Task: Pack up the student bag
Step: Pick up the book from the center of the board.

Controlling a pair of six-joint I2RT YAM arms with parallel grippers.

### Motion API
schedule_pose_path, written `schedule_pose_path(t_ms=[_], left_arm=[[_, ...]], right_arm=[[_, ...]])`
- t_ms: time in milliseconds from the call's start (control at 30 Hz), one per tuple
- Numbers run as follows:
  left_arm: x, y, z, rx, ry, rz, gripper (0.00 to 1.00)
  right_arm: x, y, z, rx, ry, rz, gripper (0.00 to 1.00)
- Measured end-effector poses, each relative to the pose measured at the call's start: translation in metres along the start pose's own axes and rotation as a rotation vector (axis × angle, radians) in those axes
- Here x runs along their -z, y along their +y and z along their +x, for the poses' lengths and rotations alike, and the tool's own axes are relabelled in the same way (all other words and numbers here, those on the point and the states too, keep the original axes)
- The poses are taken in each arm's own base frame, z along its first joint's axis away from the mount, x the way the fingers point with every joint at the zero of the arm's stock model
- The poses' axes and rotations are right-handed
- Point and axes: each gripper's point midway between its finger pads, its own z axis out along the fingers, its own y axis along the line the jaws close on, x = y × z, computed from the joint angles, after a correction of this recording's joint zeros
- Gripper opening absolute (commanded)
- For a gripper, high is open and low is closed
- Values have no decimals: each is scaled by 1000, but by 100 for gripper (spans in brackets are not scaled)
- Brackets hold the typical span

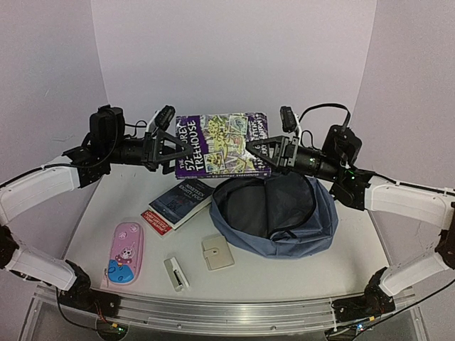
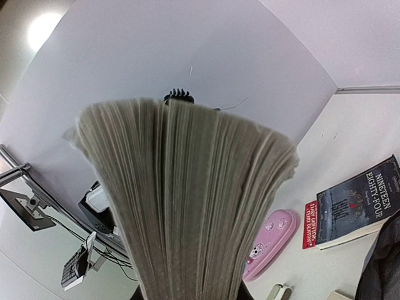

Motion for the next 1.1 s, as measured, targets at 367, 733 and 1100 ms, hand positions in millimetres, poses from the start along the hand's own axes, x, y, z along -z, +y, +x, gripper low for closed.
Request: schedule_pose_path(t_ms=[367,733,1100], left_arm=[[-5,-10,-16,-3,-60,36,50],[-15,-2,-21,35,-67,58,11],[-16,20,-18,96,-89,-39,0]], right_arm=[[0,3,0,7,2,-15,0],[0,3,3,5,18,-23,0],[3,-29,1,33,-26,141,93]])
